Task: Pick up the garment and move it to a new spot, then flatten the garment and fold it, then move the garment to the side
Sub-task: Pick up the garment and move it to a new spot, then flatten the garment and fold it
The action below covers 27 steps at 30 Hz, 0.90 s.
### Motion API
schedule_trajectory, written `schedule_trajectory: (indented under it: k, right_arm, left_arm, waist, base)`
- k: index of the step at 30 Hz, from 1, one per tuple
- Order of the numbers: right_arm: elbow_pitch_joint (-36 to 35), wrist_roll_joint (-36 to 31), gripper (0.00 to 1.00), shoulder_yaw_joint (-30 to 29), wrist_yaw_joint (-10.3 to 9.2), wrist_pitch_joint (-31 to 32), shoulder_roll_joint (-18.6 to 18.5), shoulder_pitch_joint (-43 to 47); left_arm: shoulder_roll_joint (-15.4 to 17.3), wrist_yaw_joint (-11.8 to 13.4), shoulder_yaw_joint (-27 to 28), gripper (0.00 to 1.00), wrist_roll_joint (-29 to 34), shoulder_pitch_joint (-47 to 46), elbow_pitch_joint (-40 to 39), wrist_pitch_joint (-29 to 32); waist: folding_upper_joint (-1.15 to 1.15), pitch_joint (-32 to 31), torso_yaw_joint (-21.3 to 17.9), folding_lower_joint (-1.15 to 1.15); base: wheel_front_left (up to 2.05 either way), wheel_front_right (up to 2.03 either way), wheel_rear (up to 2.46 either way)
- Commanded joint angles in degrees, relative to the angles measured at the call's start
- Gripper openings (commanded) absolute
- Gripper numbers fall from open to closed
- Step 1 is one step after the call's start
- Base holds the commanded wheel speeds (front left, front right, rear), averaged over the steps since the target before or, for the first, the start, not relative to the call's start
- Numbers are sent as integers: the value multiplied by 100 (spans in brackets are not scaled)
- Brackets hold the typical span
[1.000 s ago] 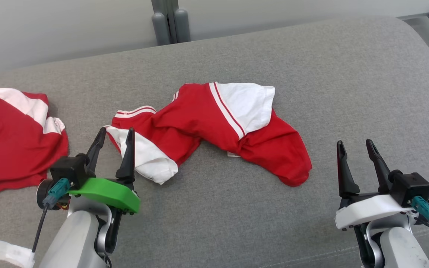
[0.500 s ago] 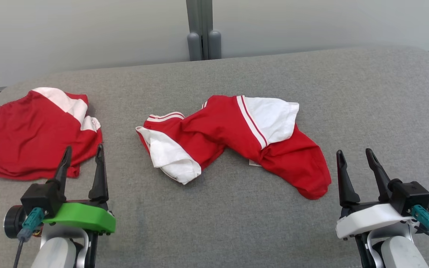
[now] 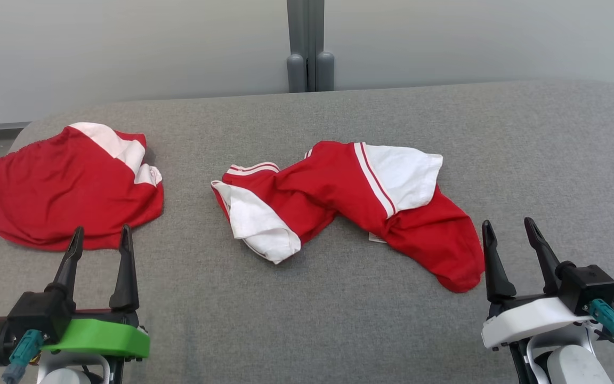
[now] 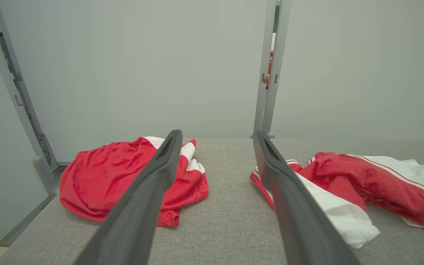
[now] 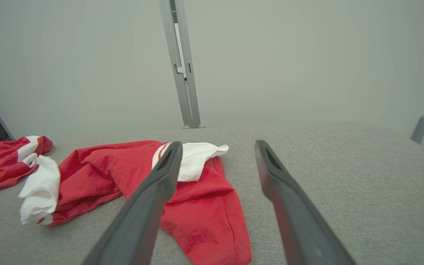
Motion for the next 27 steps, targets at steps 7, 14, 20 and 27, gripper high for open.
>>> schedule_trajectory:
  k: [7, 14, 20, 27]
  right_arm:
    - [-30, 5, 100, 33, 0, 54, -9, 147]
    - [-39, -12, 100, 59, 0, 86, -9, 208]
    - [-63, -11, 100, 57, 0, 126, -9, 252]
    - [-74, -57, 100, 29, 0, 177, -11, 313]
  left_arm:
    - [-126, -200, 339, 100, 206, 345, -84, 0]
    - [-391, -391, 590, 100, 371, 579, -173, 1]
    - [-472, -465, 647, 100, 688, 748, -56, 1]
    - [-503, -545, 647, 100, 879, 758, 93, 2]
  waist:
    - [0, -82, 40, 0]
    - [0, -156, 87, 0]
    - [0, -207, 107, 0]
    - [0, -282, 140, 0]
  base:
    - [0, 0, 0]
    - [0, 0, 0]
    - [0, 0, 0]
    - [0, 0, 0]
